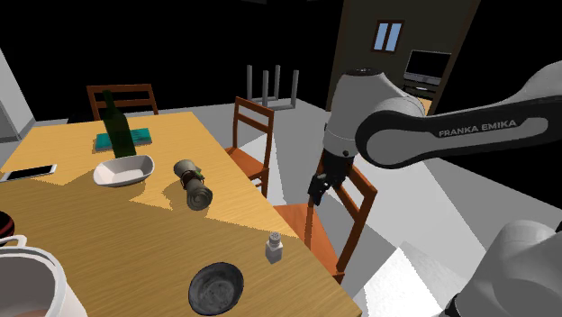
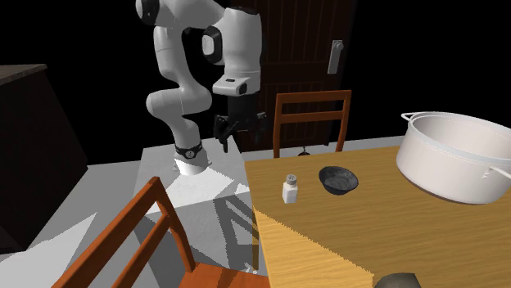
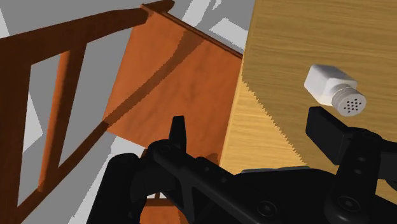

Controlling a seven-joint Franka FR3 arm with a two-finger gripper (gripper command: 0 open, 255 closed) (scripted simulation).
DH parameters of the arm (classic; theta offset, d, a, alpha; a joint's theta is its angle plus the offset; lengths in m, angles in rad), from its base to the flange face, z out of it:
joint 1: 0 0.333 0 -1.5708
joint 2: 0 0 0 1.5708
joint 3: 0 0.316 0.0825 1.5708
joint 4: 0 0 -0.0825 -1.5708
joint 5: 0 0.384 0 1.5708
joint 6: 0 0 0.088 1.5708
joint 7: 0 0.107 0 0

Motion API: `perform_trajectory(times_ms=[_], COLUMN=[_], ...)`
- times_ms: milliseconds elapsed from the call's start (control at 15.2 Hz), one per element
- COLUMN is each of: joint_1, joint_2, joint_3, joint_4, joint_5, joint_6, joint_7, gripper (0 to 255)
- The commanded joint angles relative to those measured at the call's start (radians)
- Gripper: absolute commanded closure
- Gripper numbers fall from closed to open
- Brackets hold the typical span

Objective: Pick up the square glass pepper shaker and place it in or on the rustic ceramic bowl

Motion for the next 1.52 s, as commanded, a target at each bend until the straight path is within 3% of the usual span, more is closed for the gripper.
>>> perform_trajectory(times_ms=[0, 396, 792, 1452], joint_1=[0.003, 0.002, 0.024, 0.029], joint_2=[0.065, 0.275, 0.515, 0.590], joint_3=[0.040, 0.147, 0.217, 0.202], joint_4=[0.021, 0.112, 0.250, 0.222], joint_5=[-0.009, -0.089, -0.247, -0.313], joint_6=[0.043, 0.142, 0.194, 0.281], joint_7=[0.047, 0.199, 0.382, 0.427], gripper=[0, 0, 0, 0])
